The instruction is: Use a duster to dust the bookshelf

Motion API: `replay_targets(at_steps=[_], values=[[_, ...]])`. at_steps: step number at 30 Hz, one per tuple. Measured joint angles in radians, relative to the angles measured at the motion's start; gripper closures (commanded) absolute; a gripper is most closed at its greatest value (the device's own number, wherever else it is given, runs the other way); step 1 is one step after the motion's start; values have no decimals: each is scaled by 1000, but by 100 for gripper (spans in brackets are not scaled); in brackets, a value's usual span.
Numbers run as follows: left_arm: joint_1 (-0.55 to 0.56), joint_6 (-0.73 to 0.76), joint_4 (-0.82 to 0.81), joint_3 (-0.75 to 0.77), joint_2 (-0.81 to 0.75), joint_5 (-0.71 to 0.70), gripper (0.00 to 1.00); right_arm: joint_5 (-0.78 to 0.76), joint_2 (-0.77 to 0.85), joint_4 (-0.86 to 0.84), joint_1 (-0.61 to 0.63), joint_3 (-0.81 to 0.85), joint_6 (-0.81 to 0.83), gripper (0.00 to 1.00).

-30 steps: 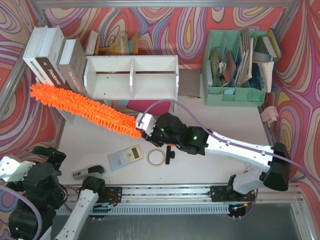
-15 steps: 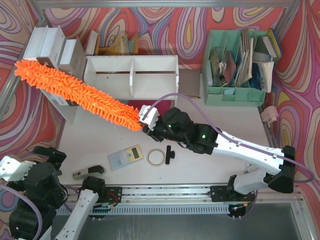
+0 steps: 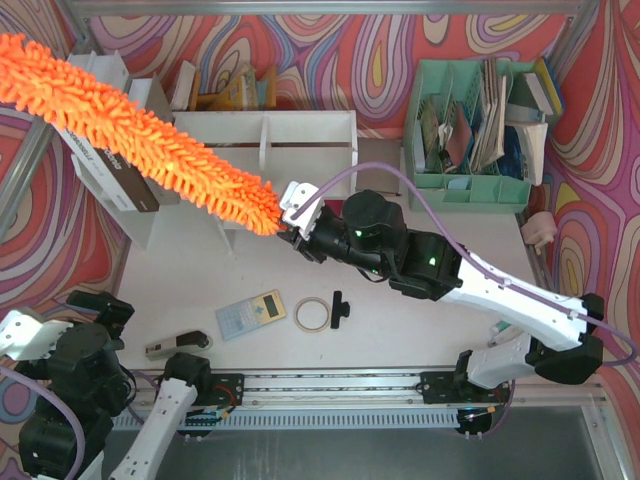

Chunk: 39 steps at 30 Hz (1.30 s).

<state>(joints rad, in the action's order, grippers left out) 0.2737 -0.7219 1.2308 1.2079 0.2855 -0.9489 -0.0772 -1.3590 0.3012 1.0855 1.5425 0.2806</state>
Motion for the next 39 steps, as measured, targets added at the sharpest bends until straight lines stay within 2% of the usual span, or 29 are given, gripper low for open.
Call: replay_targets(at_steps=[6, 15, 39], values=[[0, 0, -3, -1, 0, 2, 1, -31, -69, 19, -7, 103, 57, 100], [0, 0, -4, -10, 0, 3, 2, -13, -200, 79, -86, 127, 99, 100], [2, 0, -7, -53, -8, 39, 1, 45, -254, 91, -246, 193, 111, 100]])
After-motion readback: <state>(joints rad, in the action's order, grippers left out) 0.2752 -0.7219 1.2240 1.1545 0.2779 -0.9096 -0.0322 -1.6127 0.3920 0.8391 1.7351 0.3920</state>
